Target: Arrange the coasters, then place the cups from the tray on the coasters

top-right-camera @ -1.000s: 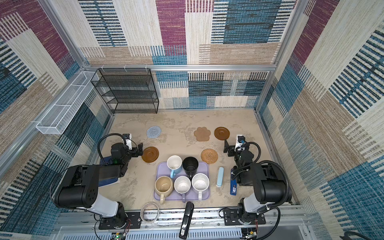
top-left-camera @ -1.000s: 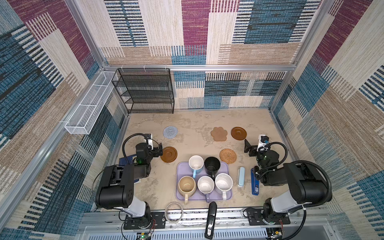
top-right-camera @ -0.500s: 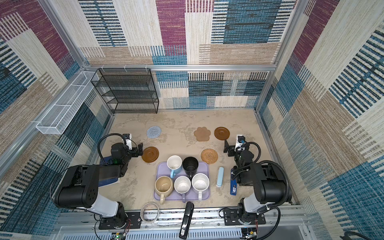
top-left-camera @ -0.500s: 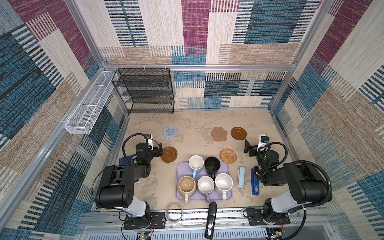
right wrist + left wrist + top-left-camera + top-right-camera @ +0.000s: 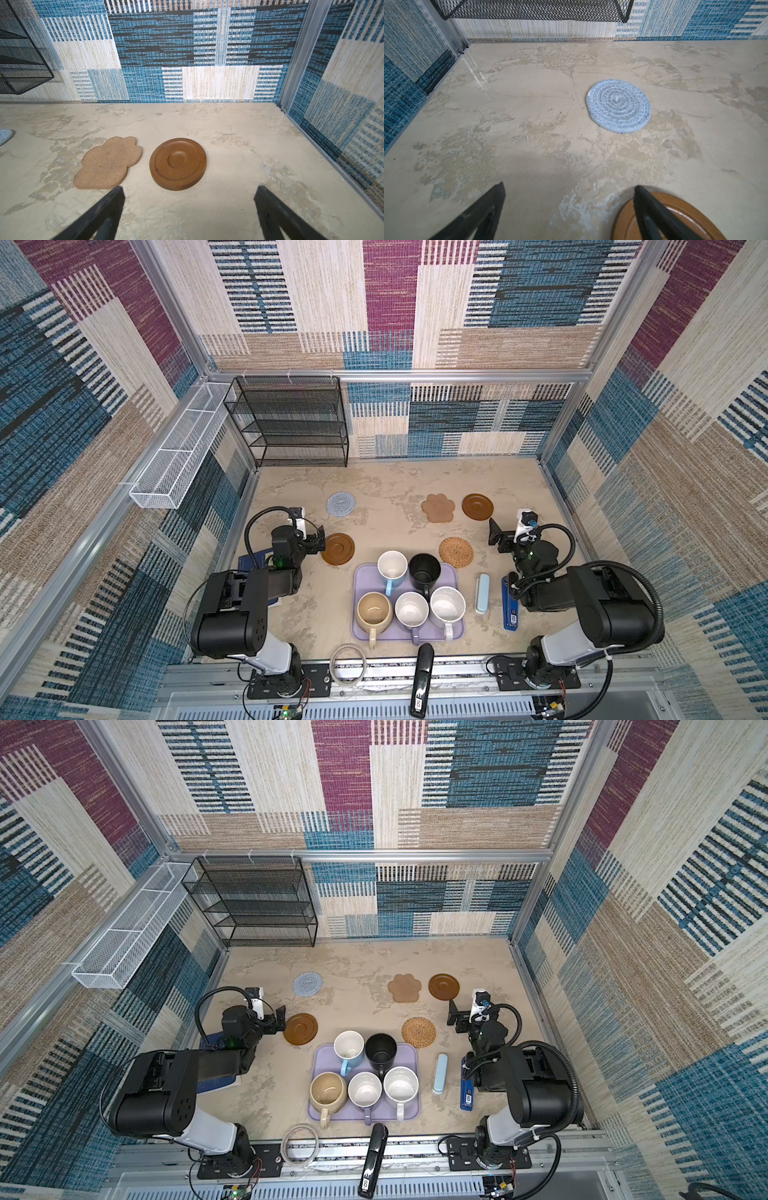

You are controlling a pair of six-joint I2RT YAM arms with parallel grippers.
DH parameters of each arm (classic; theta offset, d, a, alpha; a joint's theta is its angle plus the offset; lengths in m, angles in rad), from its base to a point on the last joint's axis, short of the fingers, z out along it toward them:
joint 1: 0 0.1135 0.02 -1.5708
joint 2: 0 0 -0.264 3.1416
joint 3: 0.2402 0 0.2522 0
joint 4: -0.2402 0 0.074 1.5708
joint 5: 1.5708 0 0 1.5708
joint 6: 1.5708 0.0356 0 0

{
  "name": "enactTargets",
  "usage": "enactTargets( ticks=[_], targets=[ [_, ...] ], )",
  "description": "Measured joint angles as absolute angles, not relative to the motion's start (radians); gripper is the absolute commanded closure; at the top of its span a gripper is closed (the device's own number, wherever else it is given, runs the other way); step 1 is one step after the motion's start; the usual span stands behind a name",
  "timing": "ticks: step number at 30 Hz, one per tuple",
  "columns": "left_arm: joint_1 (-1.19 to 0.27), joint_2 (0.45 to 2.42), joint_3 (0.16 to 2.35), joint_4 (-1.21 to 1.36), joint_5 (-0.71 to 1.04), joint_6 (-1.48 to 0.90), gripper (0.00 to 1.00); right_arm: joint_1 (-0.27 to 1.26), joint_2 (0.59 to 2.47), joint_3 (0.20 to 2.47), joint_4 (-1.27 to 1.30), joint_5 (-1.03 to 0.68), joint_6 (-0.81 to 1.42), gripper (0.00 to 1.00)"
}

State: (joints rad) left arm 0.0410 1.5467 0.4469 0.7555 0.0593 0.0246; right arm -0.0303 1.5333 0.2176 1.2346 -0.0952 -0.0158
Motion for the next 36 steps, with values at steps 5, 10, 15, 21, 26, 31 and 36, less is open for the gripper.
enactTargets(
  ticks=[5,10,15,21,26,31,36],
  targets=[
    [0.041,1.546,0.446,0.756,0.059,0.025,0.02,-0.03,1.533,0.218,1.235,-0.095,-0.016,0.0],
    [0.041,1.529,0.427,0.762,0.059,0.024,0.02,-0.03,1.519,0.228,1.212,-0.094,-0.016,0.0],
    [0.041,1.434,0.395,0.762,0.059,0.024,0.02,-0.03,1.457,0.243,1.167,-0.095,-0.016,0.0],
    [0.038,1.245,0.403,0.668,0.058,0.011,0.02,-0.03,1.278,0.276,0.996,-0.094,-0.006,0.0],
    [0.037,1.1,0.5,0.479,0.048,-0.165,0.02,-0.03,1.052,0.348,0.787,-0.035,0.112,0.0],
    [0.037,1.032,0.525,0.379,0.074,-0.352,0.02,-0.032,0.925,0.427,0.583,-0.006,0.241,0.0],
    [0.031,1.073,0.635,0.2,0.151,-0.476,0.02,-0.031,0.958,0.515,0.404,-0.124,0.275,0.0]
  ],
)
